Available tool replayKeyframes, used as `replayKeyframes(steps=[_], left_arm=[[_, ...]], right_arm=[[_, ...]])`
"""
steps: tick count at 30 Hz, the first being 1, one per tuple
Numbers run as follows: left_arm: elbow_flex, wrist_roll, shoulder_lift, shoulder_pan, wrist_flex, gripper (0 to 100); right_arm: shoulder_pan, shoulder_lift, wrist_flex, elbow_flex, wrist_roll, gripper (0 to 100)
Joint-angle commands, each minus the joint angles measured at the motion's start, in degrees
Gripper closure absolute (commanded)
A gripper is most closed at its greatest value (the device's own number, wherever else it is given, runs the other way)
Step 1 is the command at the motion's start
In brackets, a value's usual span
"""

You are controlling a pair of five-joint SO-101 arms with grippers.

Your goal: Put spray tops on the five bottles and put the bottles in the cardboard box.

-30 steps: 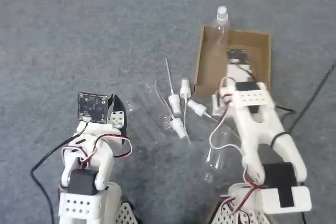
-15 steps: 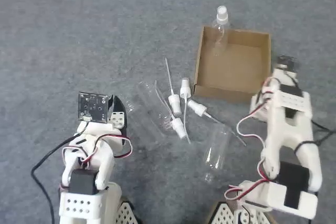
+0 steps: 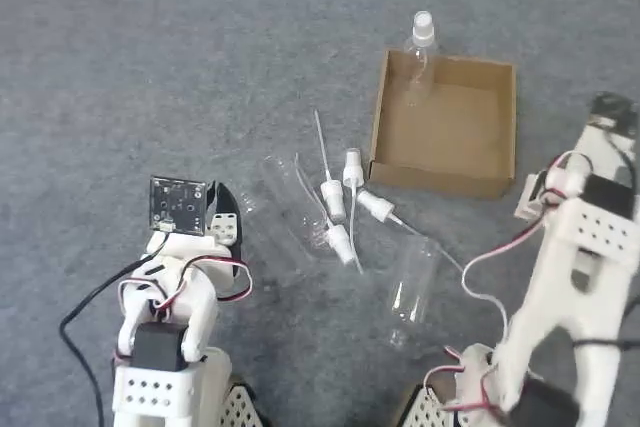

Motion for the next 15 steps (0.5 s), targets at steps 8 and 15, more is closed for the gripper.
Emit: replayKeyframes(steps=[8,15], left_arm=[[-0.31,0.53,-1.14,0.09,-0.35,99],[-0.31,0.53,-1.14,0.18,-0.35,99]], right_arm=[[5.23,6.90,-1.45,-12.57,-13.01,74.9],[6.46,22.81,-1.45,-19.96,-23.21,72.8]])
